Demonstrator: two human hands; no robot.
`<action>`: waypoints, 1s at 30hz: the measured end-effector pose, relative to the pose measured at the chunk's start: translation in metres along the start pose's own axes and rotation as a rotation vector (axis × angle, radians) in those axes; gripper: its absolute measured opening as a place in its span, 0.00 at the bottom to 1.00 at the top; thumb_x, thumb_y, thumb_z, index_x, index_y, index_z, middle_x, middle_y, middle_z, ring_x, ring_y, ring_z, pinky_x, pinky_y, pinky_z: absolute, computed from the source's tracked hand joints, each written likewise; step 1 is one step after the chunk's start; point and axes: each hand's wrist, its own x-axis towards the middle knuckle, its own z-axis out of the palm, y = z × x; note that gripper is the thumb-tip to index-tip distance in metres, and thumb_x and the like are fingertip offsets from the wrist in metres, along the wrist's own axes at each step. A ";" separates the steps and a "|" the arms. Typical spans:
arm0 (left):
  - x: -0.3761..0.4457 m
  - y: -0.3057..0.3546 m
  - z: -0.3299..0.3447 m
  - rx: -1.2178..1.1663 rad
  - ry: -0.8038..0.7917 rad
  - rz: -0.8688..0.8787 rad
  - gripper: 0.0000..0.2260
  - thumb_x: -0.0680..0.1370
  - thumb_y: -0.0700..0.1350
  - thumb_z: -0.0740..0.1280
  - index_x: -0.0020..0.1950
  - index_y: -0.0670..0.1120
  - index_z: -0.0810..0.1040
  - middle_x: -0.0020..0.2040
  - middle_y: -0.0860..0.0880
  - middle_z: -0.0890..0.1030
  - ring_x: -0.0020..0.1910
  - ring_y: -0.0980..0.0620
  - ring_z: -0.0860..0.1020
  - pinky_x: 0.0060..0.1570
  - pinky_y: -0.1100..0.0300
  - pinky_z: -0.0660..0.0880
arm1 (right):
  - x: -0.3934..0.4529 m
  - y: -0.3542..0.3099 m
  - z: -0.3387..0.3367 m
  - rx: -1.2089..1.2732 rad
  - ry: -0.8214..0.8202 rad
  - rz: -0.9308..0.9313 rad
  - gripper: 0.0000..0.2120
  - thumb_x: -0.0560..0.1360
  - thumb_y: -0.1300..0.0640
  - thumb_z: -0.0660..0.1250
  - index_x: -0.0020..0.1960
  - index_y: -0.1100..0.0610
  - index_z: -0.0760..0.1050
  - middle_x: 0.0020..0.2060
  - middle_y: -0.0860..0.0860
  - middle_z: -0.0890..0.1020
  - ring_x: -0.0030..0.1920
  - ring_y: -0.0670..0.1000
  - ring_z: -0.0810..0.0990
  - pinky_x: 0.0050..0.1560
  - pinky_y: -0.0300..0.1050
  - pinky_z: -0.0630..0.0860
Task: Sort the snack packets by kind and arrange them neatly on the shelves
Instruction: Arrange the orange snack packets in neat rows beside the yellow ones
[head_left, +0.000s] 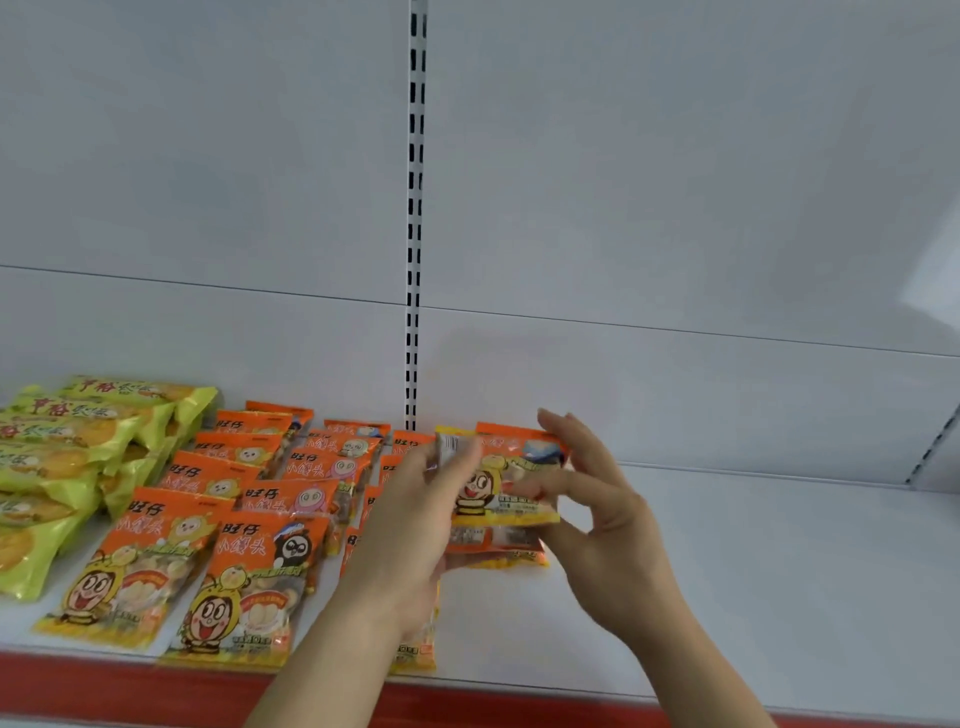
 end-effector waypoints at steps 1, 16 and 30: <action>0.000 -0.002 0.000 0.012 0.002 0.020 0.09 0.82 0.49 0.69 0.61 0.50 0.81 0.52 0.47 0.88 0.49 0.46 0.88 0.45 0.48 0.83 | -0.002 0.003 0.000 0.020 -0.020 0.030 0.26 0.73 0.75 0.69 0.45 0.42 0.85 0.72 0.34 0.69 0.74 0.40 0.65 0.67 0.36 0.70; -0.001 -0.014 -0.001 0.162 0.172 0.191 0.09 0.85 0.46 0.65 0.52 0.62 0.76 0.43 0.72 0.82 0.44 0.74 0.80 0.50 0.59 0.76 | 0.002 -0.006 -0.009 0.107 0.218 0.318 0.19 0.78 0.61 0.70 0.58 0.38 0.78 0.41 0.46 0.86 0.39 0.48 0.86 0.34 0.37 0.79; -0.015 -0.013 -0.033 0.213 0.379 0.168 0.09 0.86 0.43 0.63 0.57 0.52 0.82 0.51 0.53 0.88 0.53 0.50 0.86 0.57 0.43 0.81 | -0.010 0.038 0.028 -0.716 -0.106 0.172 0.19 0.79 0.57 0.64 0.69 0.50 0.75 0.66 0.55 0.72 0.65 0.60 0.70 0.62 0.53 0.72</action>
